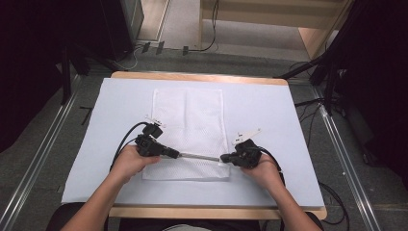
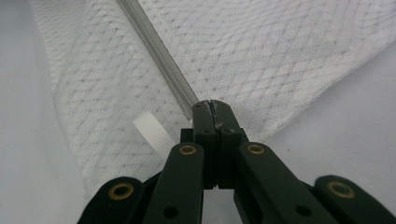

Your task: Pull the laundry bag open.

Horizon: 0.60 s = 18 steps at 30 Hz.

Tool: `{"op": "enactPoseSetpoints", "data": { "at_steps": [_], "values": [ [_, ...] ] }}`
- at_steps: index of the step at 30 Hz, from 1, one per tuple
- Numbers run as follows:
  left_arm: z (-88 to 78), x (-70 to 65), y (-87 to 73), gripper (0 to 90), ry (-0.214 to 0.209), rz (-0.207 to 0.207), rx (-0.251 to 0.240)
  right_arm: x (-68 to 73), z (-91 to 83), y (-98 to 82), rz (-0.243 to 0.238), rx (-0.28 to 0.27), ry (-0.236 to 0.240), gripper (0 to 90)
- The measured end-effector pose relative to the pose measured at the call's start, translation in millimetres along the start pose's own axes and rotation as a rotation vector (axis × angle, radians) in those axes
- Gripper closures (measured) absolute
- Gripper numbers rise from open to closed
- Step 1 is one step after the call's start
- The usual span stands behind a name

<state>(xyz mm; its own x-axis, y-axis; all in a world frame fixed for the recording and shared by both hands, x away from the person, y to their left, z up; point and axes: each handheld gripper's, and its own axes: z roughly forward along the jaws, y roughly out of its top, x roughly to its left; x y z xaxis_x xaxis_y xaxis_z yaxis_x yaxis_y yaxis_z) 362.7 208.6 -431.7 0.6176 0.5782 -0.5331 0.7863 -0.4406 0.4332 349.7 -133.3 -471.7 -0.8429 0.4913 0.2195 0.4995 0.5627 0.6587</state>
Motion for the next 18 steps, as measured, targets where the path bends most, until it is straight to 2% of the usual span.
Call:
{"op": "enactPoseSetpoints", "data": {
  "at_steps": [2,11,15,18],
  "values": [
    [-4.2,1.6,-2.0,88.0,0.008,0.005,-0.005,-0.1,0.1,0.1,-0.003,0.0,-0.001,90.0],
    [-25.5,13.4,-18.2,88.0,0.032,-0.031,-0.026,0.0,0.1,0.3,0.0,0.001,-0.001,90.0],
    [-37.1,15.6,-24.7,88.0,0.05,-0.039,-0.051,-0.5,0.1,0.3,0.003,0.002,0.002,90.0],
    [-44.2,18.0,-28.7,88.0,0.053,-0.06,-0.071,-0.6,0.1,0.2,0.007,0.001,0.003,90.0]
  ]
}}
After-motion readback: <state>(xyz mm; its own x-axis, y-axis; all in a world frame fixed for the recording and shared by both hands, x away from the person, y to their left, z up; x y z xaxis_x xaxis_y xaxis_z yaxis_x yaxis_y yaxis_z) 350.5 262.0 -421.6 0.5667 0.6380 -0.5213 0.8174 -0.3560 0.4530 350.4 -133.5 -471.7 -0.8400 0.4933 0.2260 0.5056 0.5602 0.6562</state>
